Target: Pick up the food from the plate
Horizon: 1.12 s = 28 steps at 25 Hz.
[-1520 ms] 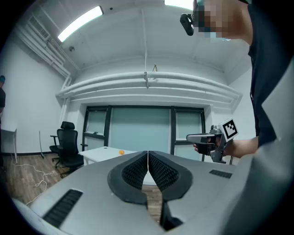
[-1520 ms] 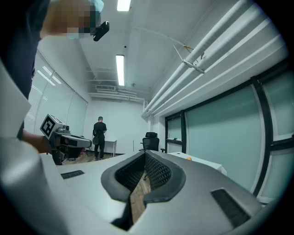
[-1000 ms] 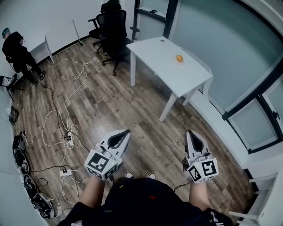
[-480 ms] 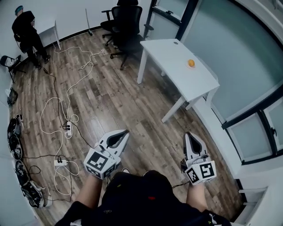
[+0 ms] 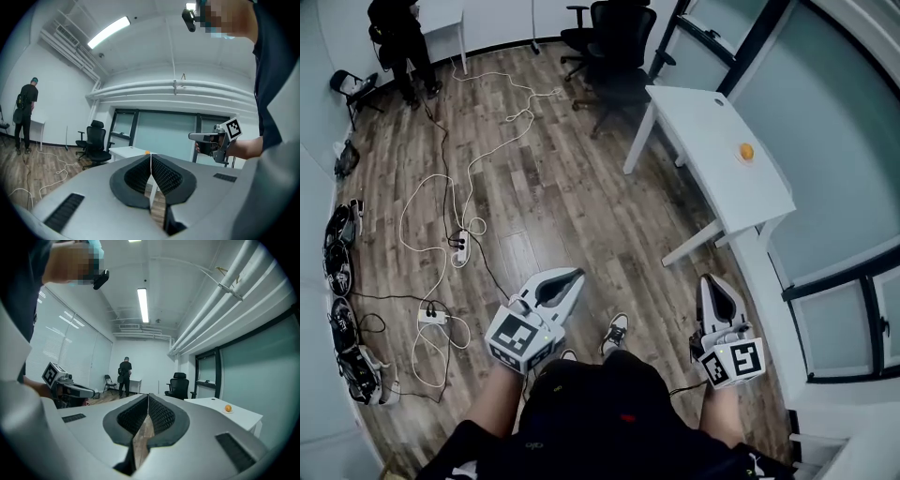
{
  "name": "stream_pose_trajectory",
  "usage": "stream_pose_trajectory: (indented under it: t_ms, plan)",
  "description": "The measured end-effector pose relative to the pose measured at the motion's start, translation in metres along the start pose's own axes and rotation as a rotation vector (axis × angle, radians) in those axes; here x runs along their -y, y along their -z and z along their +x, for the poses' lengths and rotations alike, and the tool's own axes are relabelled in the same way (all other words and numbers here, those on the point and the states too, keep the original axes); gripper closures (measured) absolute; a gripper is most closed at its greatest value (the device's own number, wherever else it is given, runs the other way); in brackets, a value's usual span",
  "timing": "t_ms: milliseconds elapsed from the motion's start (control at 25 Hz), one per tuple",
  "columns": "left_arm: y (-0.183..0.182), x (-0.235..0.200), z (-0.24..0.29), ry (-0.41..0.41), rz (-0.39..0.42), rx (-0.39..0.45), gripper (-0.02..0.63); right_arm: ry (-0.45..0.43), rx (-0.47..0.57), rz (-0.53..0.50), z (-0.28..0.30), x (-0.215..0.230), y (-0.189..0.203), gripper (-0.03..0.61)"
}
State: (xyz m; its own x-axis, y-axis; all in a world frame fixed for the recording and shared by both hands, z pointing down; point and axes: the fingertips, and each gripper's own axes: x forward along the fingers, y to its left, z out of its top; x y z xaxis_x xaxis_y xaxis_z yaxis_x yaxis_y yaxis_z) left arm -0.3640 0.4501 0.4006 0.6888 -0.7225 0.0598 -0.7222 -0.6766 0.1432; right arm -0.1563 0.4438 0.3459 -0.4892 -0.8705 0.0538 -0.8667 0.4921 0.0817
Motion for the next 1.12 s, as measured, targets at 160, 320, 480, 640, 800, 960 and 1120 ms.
stream_pose_trajectory:
  t_ms: [160,320,480,640,800,960,1120]
  plan:
    - [0.006,-0.016,0.010,-0.039,0.008,-0.014,0.591,-0.029,0.018,0.024,0.025,0.010,0.010,0.552]
    - [-0.001,-0.027,0.048,-0.044,0.026,-0.030,0.591,-0.032,0.035,0.044,0.048,0.045,0.014,0.552]
    - [-0.011,-0.032,0.112,-0.012,0.058,-0.042,0.591,0.005,0.053,0.077,0.072,0.105,0.023,0.552]
    - [-0.028,-0.025,0.192,0.038,0.101,-0.055,0.591,0.062,0.064,0.112,0.086,0.185,0.026,0.552]
    - [-0.047,-0.021,0.263,0.052,0.120,-0.077,0.591,0.090,0.075,0.137,0.097,0.256,0.025,0.552]
    - [-0.050,-0.017,0.328,0.077,0.134,-0.097,0.591,0.099,0.077,0.170,0.114,0.315,0.038,0.552]
    - [-0.055,-0.021,0.377,0.060,0.150,-0.101,0.591,0.086,0.071,0.191,0.134,0.359,0.049,0.552]
